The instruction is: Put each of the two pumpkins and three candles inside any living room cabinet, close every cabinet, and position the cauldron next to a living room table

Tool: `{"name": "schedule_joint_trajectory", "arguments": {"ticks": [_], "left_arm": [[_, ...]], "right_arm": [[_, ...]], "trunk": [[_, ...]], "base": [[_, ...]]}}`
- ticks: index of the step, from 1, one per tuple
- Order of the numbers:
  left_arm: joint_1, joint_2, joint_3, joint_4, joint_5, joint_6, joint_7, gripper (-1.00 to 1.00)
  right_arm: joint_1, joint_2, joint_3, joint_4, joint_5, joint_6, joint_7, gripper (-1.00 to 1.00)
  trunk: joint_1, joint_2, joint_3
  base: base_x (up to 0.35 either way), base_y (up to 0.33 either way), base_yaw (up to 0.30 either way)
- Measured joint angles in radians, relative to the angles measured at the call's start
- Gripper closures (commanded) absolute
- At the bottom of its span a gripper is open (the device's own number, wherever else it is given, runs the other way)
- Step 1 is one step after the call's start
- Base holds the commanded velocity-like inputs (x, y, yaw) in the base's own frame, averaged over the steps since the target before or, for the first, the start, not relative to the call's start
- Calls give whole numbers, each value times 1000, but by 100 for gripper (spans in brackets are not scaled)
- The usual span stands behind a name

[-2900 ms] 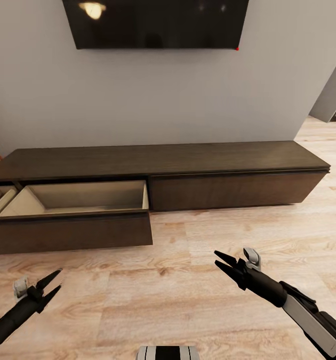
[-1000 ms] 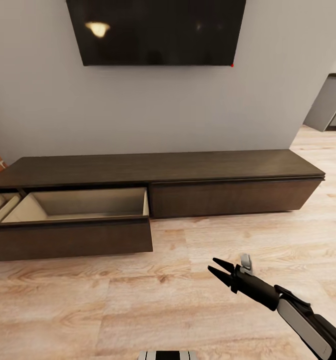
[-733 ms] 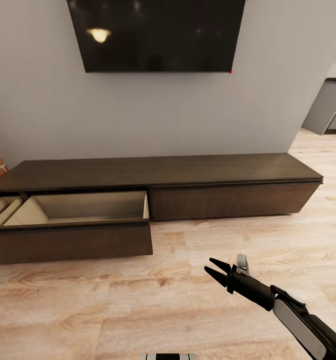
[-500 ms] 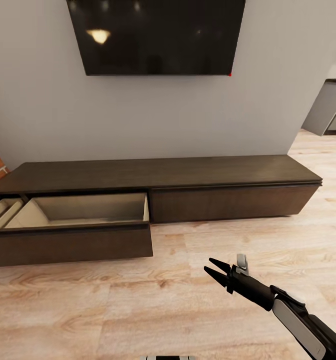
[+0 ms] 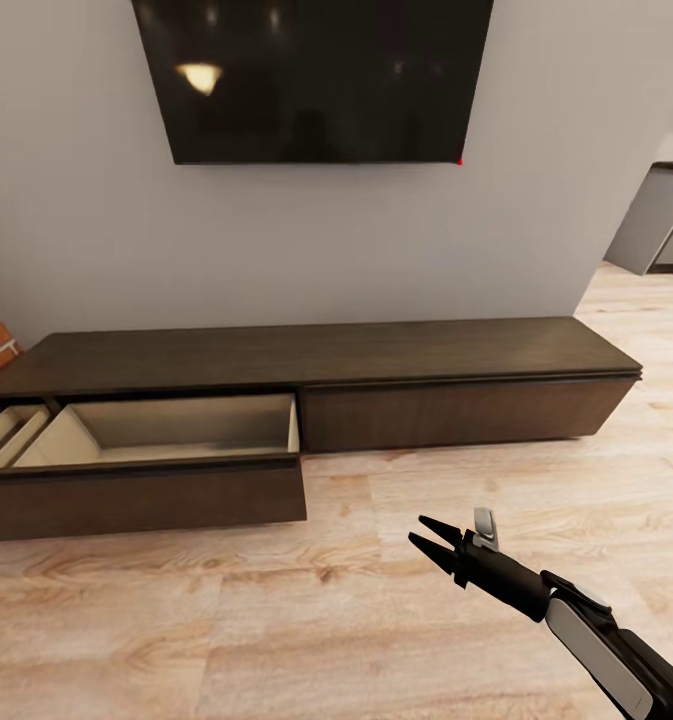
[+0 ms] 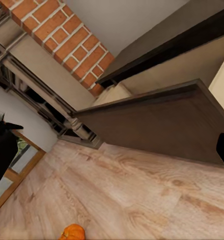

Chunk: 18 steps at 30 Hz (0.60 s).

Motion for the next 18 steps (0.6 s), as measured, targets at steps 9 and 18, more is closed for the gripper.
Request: {"name": "schedule_joint_trajectory", "arguments": {"ticks": [9,18], "left_arm": [[0,-10,-11,-32,-273,6,-408,-100],[0,-76,-55,-121,-416,5,-556,-100]], "right_arm": [[0,0,0,0,1,0,1,-100],[0,0,0,0,0,0,1,-100]], "trunk": [[-35,63,28],[-69,126,56]], "base": [[0,0,0],[0,0,0]]}}
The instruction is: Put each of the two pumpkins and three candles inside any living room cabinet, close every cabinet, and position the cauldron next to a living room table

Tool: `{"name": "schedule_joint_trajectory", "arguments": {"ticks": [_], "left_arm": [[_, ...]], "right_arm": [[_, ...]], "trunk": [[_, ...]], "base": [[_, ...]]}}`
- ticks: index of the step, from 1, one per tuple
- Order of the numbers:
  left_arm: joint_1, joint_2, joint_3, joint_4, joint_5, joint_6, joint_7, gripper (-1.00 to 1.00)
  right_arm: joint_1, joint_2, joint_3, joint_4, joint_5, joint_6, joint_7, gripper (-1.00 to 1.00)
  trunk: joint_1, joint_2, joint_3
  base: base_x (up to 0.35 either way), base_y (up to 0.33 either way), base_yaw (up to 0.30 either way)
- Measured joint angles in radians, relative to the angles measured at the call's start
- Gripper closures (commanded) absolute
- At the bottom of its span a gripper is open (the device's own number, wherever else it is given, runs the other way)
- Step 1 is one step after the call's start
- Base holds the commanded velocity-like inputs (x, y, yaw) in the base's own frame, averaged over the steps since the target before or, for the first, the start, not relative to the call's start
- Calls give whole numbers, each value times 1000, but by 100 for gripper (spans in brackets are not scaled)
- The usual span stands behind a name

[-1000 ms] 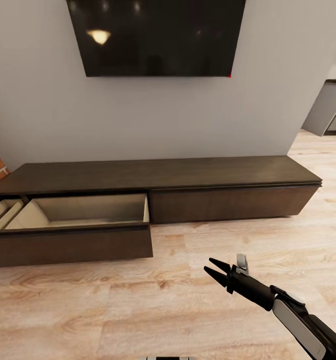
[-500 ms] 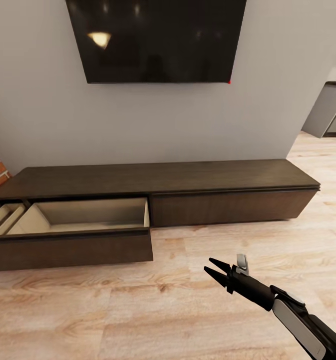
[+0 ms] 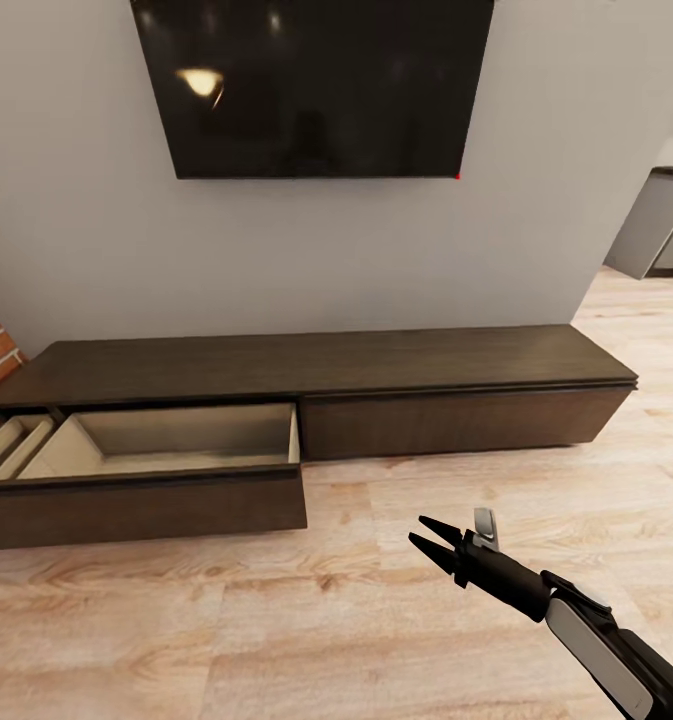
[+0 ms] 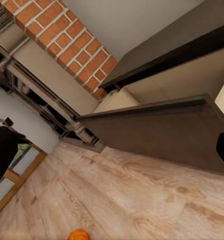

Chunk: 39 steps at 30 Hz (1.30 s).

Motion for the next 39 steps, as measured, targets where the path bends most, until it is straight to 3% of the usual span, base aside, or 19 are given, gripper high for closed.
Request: {"name": "schedule_joint_trajectory", "arguments": {"ticks": [3,5,7,8,12,15,19,23,27,29,33,39], "left_arm": [[0,-26,-39,-37,-11,0,-26,-100],[0,-53,-84,-88,-19,2,-41,-100],[0,-83,-106,-118,-24,21,-48,-100],[0,-91,-109,-125,-25,30,-49,-100],[1,-161,-120,-222,-29,96,-48,-100],[3,-225,-123,-287,-51,116,-32,-100],[3,-271,-123,-323,-94,149,-7,-100],[4,-303,-122,-327,-107,167,50,-100],[5,-344,-121,-315,-111,172,124,-100],[5,-392,-117,-320,-115,189,194,-100],[5,-442,-113,-329,-115,213,335,-100],[5,-583,-81,-410,-120,220,574,-100]], "right_arm": [[0,0,0,0,0,0,0,-100],[0,0,0,1,0,0,0,-100],[0,0,0,1,-1,0,0,-100],[0,0,0,1,-1,0,0,-100],[0,0,0,2,-2,0,0,-100],[0,0,0,2,-2,0,1,-100],[0,0,-1,2,-2,0,2,-100],[0,0,-1,2,-2,0,3,-100],[0,0,-2,2,-2,0,0,-100],[0,0,-2,2,-2,2,-2,-100],[0,0,-2,2,-3,4,-5,-100],[0,0,-3,3,-5,4,-7,-100]], "trunk": [[-12,21,9],[-19,35,16],[-27,49,22],[-31,56,25],[-46,84,38],[-58,105,47],[-73,133,60],[-88,161,72],[-104,189,85],[-111,203,91],[-127,231,103],[-150,273,122]], "base": [[0,0,0],[0,0,0],[0,0,0],[0,0,0],[0,0,0],[0,0,0],[0,0,0],[0,0,0],[0,0,0],[0,0,0],[0,0,0],[0,0,0]]}}
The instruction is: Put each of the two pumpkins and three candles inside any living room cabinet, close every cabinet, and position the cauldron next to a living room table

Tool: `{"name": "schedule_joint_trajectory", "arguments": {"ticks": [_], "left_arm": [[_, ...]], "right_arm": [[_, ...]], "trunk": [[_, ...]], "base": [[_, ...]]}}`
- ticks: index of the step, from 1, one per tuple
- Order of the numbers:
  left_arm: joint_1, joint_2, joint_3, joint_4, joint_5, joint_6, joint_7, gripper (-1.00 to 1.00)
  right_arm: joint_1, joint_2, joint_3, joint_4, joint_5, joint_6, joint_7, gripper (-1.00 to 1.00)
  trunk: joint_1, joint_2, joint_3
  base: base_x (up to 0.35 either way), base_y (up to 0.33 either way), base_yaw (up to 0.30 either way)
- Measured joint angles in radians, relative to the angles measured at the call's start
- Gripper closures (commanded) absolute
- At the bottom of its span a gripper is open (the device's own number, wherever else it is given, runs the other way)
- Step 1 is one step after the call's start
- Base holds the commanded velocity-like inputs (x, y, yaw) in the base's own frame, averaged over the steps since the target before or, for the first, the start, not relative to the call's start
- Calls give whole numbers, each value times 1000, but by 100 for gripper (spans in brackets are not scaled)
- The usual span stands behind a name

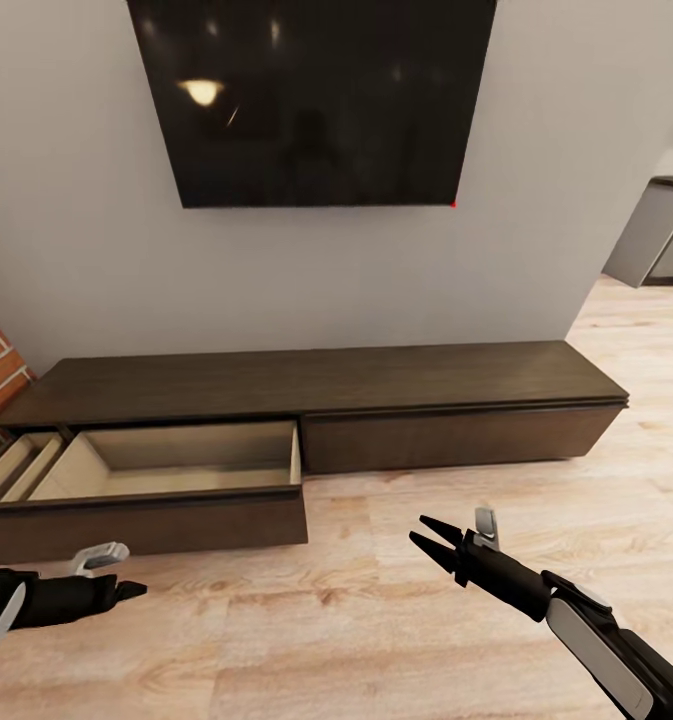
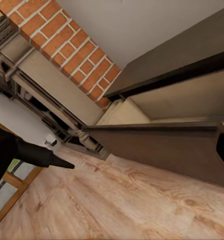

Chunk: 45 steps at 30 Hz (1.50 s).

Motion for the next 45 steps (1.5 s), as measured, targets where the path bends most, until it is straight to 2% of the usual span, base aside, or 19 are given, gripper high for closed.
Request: {"name": "schedule_joint_trajectory", "arguments": {"ticks": [1,2,4,5,8,14,18,20,23,29,33,35,37,42,45], "left_arm": [[0,-24,2,-12,0,0,48,-100],[0,-36,3,-16,-1,0,71,-100],[1,-85,5,-27,2,2,151,-100],[1,-99,6,-28,1,2,169,-100],[1,-116,7,-24,0,1,192,-100],[1,-134,8,-7,0,-3,231,-100],[1,-177,9,15,4,-9,332,-100],[2,-196,9,18,5,-11,363,-100],[1,-208,10,20,5,-13,380,-100],[1,-212,11,23,4,-15,388,-100],[2,-213,11,24,3,-16,389,-100],[2,-213,12,25,3,-16,390,-100],[1,-212,12,29,3,-17,390,-100],[2,-214,11,65,2,-22,390,-100],[2,-214,11,71,3,-41,390,-100]], "right_arm": [[0,0,0,0,-1,0,0,-100],[0,0,0,0,-1,0,0,-100],[0,0,0,0,-1,0,1,-100],[0,0,0,0,-1,0,0,-100],[0,0,0,5,-2,0,0,-100],[0,-1,-3,26,-2,18,0,-100],[0,-3,-23,28,0,76,1,-100],[0,-7,-35,33,2,86,1,-100],[0,-7,-40,90,4,85,1,-100],[0,-4,-37,231,4,81,-10,-100],[1,-3,-34,302,5,76,-84,-100],[1,-3,-32,316,11,56,-167,-100],[2,2,-29,322,34,29,-253,-100],[3,51,-14,336,69,8,-411,-100],[3,68,-6,348,73,5,-459,-100]], "trunk": [[-4,7,3],[-8,14,6],[-15,28,13],[-19,35,16],[-31,56,25],[-54,98,44],[-69,126,56],[-77,140,63],[-88,161,72],[-111,203,91],[-127,231,103],[-134,245,110],[-142,259,116],[-161,294,132],[-173,315,141]], "base": [[0,0,0],[0,0,0],[0,0,0],[0,0,0],[0,0,0],[0,0,0],[0,0,0],[0,0,0],[0,0,0],[0,0,0],[0,0,0],[0,0,0],[0,0,0],[0,0,0],[0,0,0]]}}
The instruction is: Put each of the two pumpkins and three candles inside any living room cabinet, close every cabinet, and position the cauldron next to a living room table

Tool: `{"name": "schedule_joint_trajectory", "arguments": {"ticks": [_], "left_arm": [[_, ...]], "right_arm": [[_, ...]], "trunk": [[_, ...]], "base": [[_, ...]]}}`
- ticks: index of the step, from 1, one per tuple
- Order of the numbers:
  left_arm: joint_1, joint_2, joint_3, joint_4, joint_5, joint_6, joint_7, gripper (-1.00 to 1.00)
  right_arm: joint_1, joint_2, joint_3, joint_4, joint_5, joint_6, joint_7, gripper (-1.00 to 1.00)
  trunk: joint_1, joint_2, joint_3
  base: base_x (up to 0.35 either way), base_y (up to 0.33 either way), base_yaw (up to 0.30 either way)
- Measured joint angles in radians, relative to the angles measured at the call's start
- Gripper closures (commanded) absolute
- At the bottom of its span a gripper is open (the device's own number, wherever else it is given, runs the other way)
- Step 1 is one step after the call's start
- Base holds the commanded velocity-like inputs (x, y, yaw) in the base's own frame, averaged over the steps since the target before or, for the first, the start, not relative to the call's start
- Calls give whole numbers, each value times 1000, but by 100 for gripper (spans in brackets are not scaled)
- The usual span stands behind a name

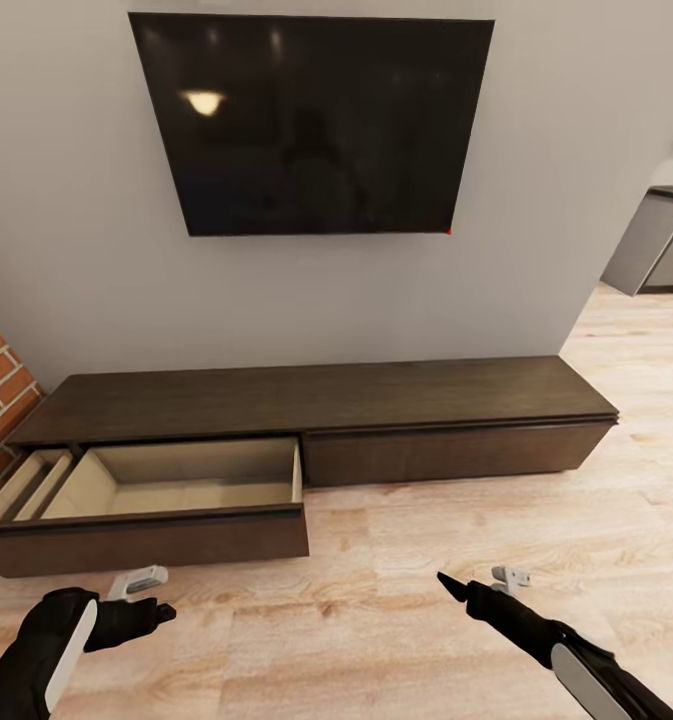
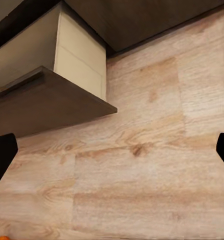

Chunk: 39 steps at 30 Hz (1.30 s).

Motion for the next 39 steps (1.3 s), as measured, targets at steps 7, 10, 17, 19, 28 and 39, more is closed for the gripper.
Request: {"name": "schedule_joint_trajectory", "arguments": {"ticks": [7,10,17,19,28,39], "left_arm": [[0,2,0,3,2,-13,-3,-100],[0,2,0,14,2,-19,-2,-100],[0,1,0,39,0,-54,-1,-100],[0,1,0,39,0,-56,-1,-100],[0,0,0,40,0,-57,-2,-100],[0,0,0,40,-1,-57,-2,-100]], "right_arm": [[0,17,4,8,2,-1,-29,-100],[0,22,5,9,6,-2,-32,-100],[0,80,4,34,116,-15,-100,-100],[0,87,4,38,130,-29,-112,-100],[0,97,5,44,145,-48,-127,-100],[0,97,4,44,145,-43,-128,-100]], "trunk": [[-8,14,6],[-8,14,6],[-7,14,6],[-7,14,6],[-7,14,6],[-7,14,6]], "base": [[0,0,0],[0,0,0],[-161,0,0],[-316,0,0],[-314,-87,0],[-303,-124,0]]}}
